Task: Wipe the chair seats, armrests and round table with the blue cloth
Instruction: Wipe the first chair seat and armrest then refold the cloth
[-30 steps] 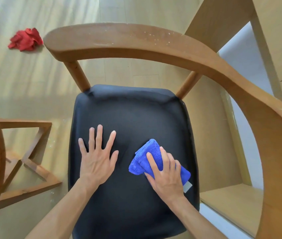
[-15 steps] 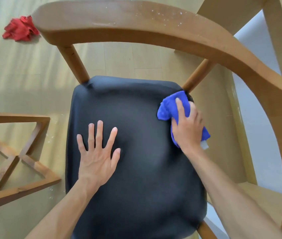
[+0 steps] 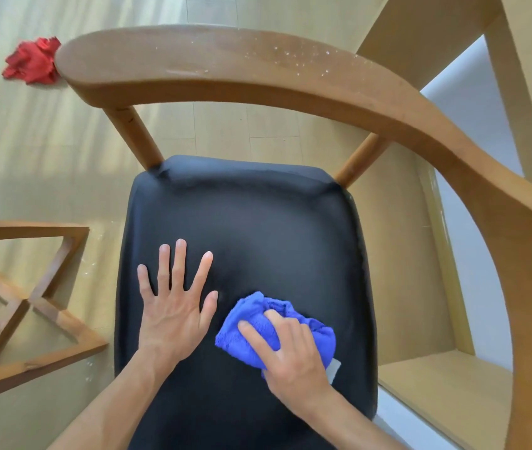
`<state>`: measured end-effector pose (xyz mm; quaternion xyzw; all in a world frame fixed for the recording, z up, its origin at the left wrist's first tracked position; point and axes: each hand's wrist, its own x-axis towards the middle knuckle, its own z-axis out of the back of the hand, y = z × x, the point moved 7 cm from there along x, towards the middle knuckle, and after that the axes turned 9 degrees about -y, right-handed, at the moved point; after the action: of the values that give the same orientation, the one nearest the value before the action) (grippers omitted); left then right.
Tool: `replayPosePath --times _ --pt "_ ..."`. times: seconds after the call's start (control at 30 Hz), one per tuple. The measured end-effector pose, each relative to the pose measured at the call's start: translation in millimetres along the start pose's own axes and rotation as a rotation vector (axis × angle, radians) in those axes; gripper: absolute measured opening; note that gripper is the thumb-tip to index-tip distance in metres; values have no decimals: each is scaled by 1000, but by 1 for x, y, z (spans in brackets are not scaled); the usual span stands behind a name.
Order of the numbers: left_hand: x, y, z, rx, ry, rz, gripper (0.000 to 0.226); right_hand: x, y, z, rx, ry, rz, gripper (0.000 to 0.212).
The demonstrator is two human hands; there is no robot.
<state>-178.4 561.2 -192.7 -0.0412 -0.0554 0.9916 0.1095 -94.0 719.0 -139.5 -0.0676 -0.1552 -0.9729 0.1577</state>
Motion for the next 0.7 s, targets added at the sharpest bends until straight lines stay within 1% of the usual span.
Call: replayPosePath --times 0.03,0.1,0.17,0.23,0.27,0.33,0.4,0.47,0.57,0.6,0.7 --pt "0 0 0 1 -4 0 64 11 -8 6 27 33 -32 71" --pt "0 -1 -1 -3 -10 -2 63 29 -20 22 78 73 -63 73" --pt "0 0 -2 0 -9 -3 63 34 -17 33 221 118 -41 70" --pt "0 -1 -2 3 0 -5 64 29 -9 40 388 149 -26 62" --pt "-1 -1 -2 -1 4 -2 64 28 -8 41 421 159 -23 60" --pt "0 -1 -1 -4 6 1 64 35 -18 37 318 155 -48 60" --pt "0 -1 0 0 4 9 64 46 -39 29 66 105 -97 59" --pt "0 -1 0 -9 11 14 64 48 -54 22 -97 71 -134 60" --pt "2 0 0 1 3 10 64 30 -55 5 -173 78 -153 74" --pt "1 -1 0 -2 8 10 64 25 -53 2 -194 74 -146 75" --pt "0 -1 0 -11 16 20 64 23 -55 1 -199 11 -94 70"
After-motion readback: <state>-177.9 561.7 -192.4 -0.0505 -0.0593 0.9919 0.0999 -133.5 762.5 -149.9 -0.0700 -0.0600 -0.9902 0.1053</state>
